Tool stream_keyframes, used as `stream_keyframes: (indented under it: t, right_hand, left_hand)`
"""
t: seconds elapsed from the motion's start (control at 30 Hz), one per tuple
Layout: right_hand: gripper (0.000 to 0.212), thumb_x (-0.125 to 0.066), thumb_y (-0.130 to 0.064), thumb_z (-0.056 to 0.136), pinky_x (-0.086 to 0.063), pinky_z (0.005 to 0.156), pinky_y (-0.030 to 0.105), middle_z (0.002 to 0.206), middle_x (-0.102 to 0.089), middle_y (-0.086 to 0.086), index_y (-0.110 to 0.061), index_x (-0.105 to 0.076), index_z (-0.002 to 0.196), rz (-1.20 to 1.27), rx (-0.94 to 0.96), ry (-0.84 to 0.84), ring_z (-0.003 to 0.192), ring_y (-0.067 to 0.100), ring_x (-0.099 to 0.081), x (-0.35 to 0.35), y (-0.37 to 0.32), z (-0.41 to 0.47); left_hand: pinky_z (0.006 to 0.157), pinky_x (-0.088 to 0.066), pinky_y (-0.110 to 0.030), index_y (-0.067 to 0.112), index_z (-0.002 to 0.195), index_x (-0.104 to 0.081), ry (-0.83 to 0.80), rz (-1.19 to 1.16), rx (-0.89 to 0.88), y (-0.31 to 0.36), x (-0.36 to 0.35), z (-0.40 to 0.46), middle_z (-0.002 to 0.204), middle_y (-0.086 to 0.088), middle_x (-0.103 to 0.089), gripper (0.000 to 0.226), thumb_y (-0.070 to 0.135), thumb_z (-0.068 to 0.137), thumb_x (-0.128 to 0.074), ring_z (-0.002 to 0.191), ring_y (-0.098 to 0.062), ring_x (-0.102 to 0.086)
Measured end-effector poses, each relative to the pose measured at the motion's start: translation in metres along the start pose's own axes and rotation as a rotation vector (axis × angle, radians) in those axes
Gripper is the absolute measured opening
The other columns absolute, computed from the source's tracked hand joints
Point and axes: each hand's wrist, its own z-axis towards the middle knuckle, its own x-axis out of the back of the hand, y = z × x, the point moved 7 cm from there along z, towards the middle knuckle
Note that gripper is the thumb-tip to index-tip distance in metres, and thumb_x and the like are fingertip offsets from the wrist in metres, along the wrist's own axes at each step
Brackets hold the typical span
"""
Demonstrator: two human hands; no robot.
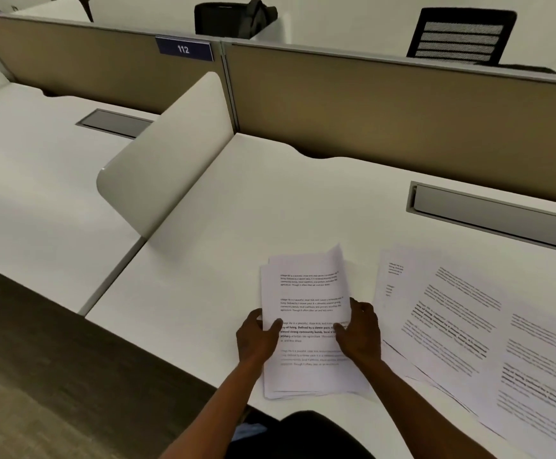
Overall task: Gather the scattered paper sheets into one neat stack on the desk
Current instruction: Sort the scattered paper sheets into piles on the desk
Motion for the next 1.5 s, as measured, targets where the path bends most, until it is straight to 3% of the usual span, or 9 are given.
stream_keyframes:
  t: [0.33, 0.5, 0.67, 0.77, 0.97, 1.13, 1.3, 1.4, 1.5]
  right_hand:
    - [0.078, -0.070, -0.032, 0.082, -0.042, 0.103, 0.037, 0.142, -0.045, 0.013, -0.014, -0.034, 0.149, -0.053, 0.039, -0.026, 0.126, 0.029, -0.047, 0.000, -0.006, -0.002]
    - [0.073, -0.073, -0.031, 0.081, -0.041, 0.096, 0.030, 0.130, -0.056, 0.011, -0.013, -0.040, 0.144, -0.009, 0.065, 0.018, 0.117, 0.026, -0.055, 0.008, -0.007, -0.004]
    - [0.081, -0.075, -0.033, 0.081, -0.044, 0.104, 0.042, 0.140, -0.050, 0.015, -0.008, -0.036, 0.148, 0.116, 0.012, 0.117, 0.125, 0.029, -0.053, 0.026, 0.013, -0.006]
    - [0.078, -0.069, -0.033, 0.085, -0.032, 0.113, 0.042, 0.152, -0.037, 0.014, -0.010, -0.032, 0.150, 0.005, -0.081, 0.236, 0.141, 0.030, -0.034, 0.050, 0.043, -0.012]
    - [0.086, -0.053, -0.056, 0.089, -0.017, 0.120, 0.044, 0.164, -0.009, 0.014, -0.014, -0.018, 0.154, -0.340, -0.114, 0.040, 0.151, 0.031, -0.007, 0.057, 0.094, -0.023]
    - [0.070, -0.044, -0.054, 0.094, -0.041, 0.105, 0.046, 0.156, -0.034, 0.014, -0.014, -0.030, 0.150, -0.561, 0.017, 0.028, 0.141, 0.034, -0.033, 0.057, 0.083, -0.031]
    - [0.063, -0.054, -0.042, 0.092, -0.057, 0.067, 0.041, 0.135, -0.059, 0.011, -0.016, -0.038, 0.147, -0.653, 0.150, 0.061, 0.102, 0.030, -0.066, 0.058, 0.076, -0.034]
    - [0.074, -0.063, -0.029, 0.085, -0.053, 0.049, 0.037, 0.131, -0.060, 0.014, -0.027, -0.029, 0.151, -0.666, 0.179, 0.047, 0.078, 0.030, -0.068, 0.058, 0.075, -0.033]
    - [0.074, -0.049, -0.021, 0.091, -0.050, 0.059, 0.038, 0.144, -0.046, 0.020, -0.041, -0.014, 0.153, -0.724, 0.276, -0.006, 0.088, 0.036, -0.061, 0.054, 0.065, -0.028]
  left_hand:
    - [0.084, -0.060, -0.038, 0.008, 0.120, -0.065, -0.062, -0.214, 0.156, -0.004, -0.008, 0.021, 0.108, -0.008, -0.072, 0.044, 0.025, 0.082, -0.078, 0.091, -0.024, -0.070]
    - [0.070, -0.052, -0.028, 0.023, 0.125, -0.045, -0.094, -0.213, 0.053, 0.014, -0.008, 0.018, 0.108, -0.004, -0.063, 0.047, 0.014, 0.087, -0.072, 0.087, -0.016, -0.064]
    - [0.063, -0.047, -0.023, 0.029, 0.133, -0.038, -0.104, -0.122, -0.023, 0.024, -0.011, 0.015, 0.110, -0.005, -0.062, 0.055, -0.002, 0.090, -0.051, 0.080, -0.009, -0.058]
    - [0.079, -0.056, -0.033, 0.036, 0.139, -0.036, -0.134, -0.173, -0.067, 0.032, -0.010, 0.020, 0.116, -0.006, -0.062, 0.065, -0.004, 0.089, -0.050, 0.094, -0.019, -0.064]
    - [0.099, -0.051, -0.050, 0.033, 0.150, -0.025, -0.232, -0.095, -0.107, 0.045, -0.014, 0.026, 0.133, -0.011, -0.058, 0.076, -0.001, 0.089, -0.054, 0.116, -0.030, -0.059]
    - [0.104, -0.045, -0.047, 0.033, 0.157, -0.011, -0.221, 0.033, -0.140, 0.048, -0.018, 0.020, 0.146, -0.011, -0.051, 0.086, -0.001, 0.090, -0.053, 0.126, -0.033, -0.053]
    - [0.107, -0.041, -0.046, 0.032, 0.158, -0.003, -0.232, 0.079, -0.169, 0.052, -0.021, 0.014, 0.152, -0.013, -0.043, 0.091, -0.005, 0.089, -0.051, 0.132, -0.037, -0.048]
    - [0.109, -0.040, -0.046, 0.031, 0.158, -0.004, -0.234, 0.103, -0.190, 0.052, -0.021, 0.015, 0.152, -0.013, -0.043, 0.091, -0.003, 0.089, -0.053, 0.133, -0.036, -0.047]
    - [0.109, -0.041, -0.047, 0.031, 0.158, -0.006, -0.226, 0.109, -0.191, 0.051, -0.021, 0.017, 0.151, -0.013, -0.045, 0.090, -0.002, 0.089, -0.055, 0.132, -0.036, -0.048]
